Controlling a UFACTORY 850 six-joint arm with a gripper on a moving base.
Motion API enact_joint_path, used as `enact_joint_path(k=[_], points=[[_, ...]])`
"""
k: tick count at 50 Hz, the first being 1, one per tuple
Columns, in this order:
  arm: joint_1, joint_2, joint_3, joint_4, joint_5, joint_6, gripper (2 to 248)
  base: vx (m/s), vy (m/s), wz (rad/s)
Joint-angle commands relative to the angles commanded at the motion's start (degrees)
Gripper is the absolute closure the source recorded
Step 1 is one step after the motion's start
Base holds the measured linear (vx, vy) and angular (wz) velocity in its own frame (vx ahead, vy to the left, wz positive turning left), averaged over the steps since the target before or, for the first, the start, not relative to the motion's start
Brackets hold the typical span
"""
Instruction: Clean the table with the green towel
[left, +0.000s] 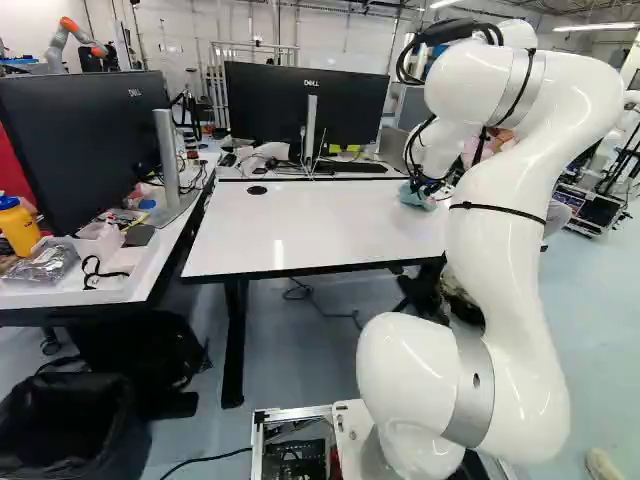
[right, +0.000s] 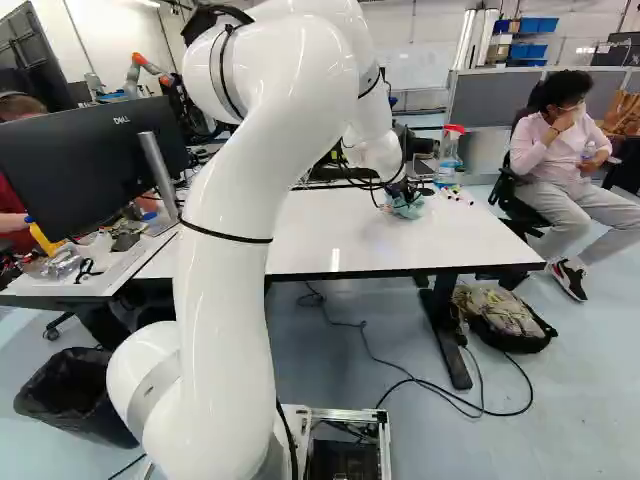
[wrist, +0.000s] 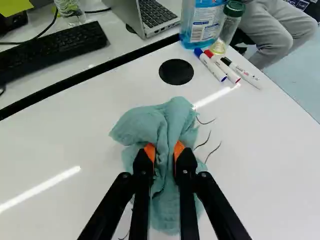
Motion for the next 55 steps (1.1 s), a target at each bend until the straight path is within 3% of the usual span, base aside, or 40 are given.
enact_joint_path(k=[55], points=[[0.0, 0.0, 0.0, 0.0, -5.25, 0.0, 191, 0.0, 0.0, 0.0]])
